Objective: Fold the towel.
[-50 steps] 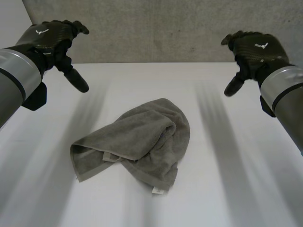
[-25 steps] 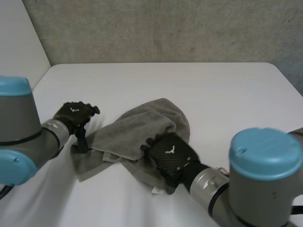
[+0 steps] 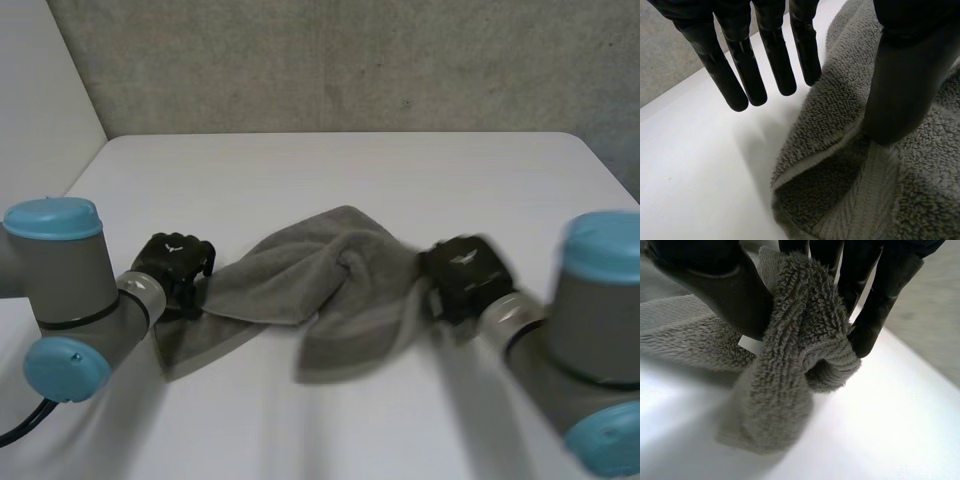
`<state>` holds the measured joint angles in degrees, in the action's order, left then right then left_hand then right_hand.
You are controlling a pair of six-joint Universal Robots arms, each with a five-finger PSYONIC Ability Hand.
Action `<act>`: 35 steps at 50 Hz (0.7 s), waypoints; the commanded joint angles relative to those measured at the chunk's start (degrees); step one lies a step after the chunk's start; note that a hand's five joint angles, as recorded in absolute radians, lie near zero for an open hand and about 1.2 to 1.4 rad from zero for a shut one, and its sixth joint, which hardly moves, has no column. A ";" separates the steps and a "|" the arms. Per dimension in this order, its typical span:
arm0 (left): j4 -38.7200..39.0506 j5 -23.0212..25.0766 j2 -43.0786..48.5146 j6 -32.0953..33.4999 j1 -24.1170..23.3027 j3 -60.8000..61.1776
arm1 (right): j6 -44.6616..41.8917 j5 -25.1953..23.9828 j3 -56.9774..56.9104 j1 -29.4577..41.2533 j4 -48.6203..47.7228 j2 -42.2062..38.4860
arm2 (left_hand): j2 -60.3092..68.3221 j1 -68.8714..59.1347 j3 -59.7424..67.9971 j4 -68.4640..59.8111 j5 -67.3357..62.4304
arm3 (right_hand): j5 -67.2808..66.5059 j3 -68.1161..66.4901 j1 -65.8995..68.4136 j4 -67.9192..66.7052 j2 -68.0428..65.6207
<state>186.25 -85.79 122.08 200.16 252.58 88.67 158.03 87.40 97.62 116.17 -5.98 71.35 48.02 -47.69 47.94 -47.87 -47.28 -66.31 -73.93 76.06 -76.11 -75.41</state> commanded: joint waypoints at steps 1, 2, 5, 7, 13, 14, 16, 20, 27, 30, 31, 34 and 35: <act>1.39 0.01 -0.79 -0.12 -2.78 1.50 | -3.78 -7.77 3.72 -13.25 0.97 8.02 | -4.84 4.51 -4.76 4.69 14.10 | -3.69 -6.07 3.94 -3.89 -4.59; 1.40 0.01 -0.79 -0.12 -2.79 1.50 | -3.78 -9.51 3.98 -15.25 1.14 8.19 | -4.84 4.51 -4.75 4.69 14.10 | -3.69 -6.07 3.94 -3.89 -4.59; 1.66 0.01 -1.23 -0.12 -4.81 2.20 | -3.96 -11.37 3.90 -19.20 1.32 8.10 | -4.84 4.51 -4.75 4.69 14.10 | -3.69 -6.07 3.94 -3.89 -4.59; 2.01 0.01 -2.01 -0.12 -6.56 2.82 | -4.05 -11.46 3.72 -21.24 1.32 7.93 | -4.84 4.51 -4.75 4.69 14.10 | -3.69 -6.07 3.94 -3.89 -4.59; 3.33 -0.08 -3.34 -0.03 -8.24 4.05 | -5.01 -10.94 3.46 -22.74 3.16 6.61 | -4.84 4.51 -4.75 4.69 14.10 | 64.76 62.37 -64.51 64.55 63.86; 3.94 -0.08 -3.60 -0.03 -8.41 4.49 | -5.10 -10.59 3.72 -22.74 3.69 6.61 | -4.84 4.51 -4.75 4.69 14.10 | 66.31 63.93 -66.06 66.11 65.41; 4.47 -0.08 -3.69 0.05 -8.50 4.92 | -5.02 -10.49 4.24 -22.74 3.78 6.78 | -5.00 4.67 -4.92 4.85 14.27 | 66.31 63.93 -66.06 66.11 65.41; 4.91 -0.08 -3.78 0.06 -8.41 5.54 | -4.93 -10.14 5.83 -22.03 4.13 9.60 | -5.17 4.84 -5.09 5.02 14.44 | 66.31 63.93 -66.06 66.11 65.41; 5.70 0.01 -4.13 0.06 -7.89 6.77 | -4.49 -11.02 11.27 -15.63 5.01 20.22 | -6.01 5.68 -5.93 5.86 15.27 | 51.11 48.73 -50.86 50.91 50.21; 7.10 0.01 -4.30 0.14 -7.54 7.12 | -4.49 -11.11 12.94 -13.00 5.62 20.76 | -6.35 6.02 -6.27 6.20 15.61 | 46.41 44.02 -46.16 46.20 45.51; 7.11 0.01 -4.30 0.14 -7.54 7.13 | -4.49 -11.11 12.95 -12.98 5.63 20.76 | -6.35 6.02 -6.27 6.20 15.61 | 46.38 44.00 -46.13 46.18 45.48; 8.86 -0.08 -4.22 0.06 -7.36 7.13 | -4.49 -11.72 14.88 -10.35 5.89 20.41 | -6.52 6.19 -6.43 6.37 15.78 | 45.20 42.82 -44.95 45.00 44.30; 8.87 -0.08 -4.21 0.06 -7.36 7.13 | -4.49 -12.16 15.75 -9.39 5.72 19.97 | -6.52 6.19 -6.44 6.37 15.78 | 44.37 41.99 -44.12 44.17 43.47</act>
<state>193.02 -85.81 117.83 200.27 244.92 95.68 153.55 76.22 110.48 102.87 -0.46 92.00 47.20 -47.29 47.27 -47.23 -47.42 -20.20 -29.76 29.76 -29.68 -29.58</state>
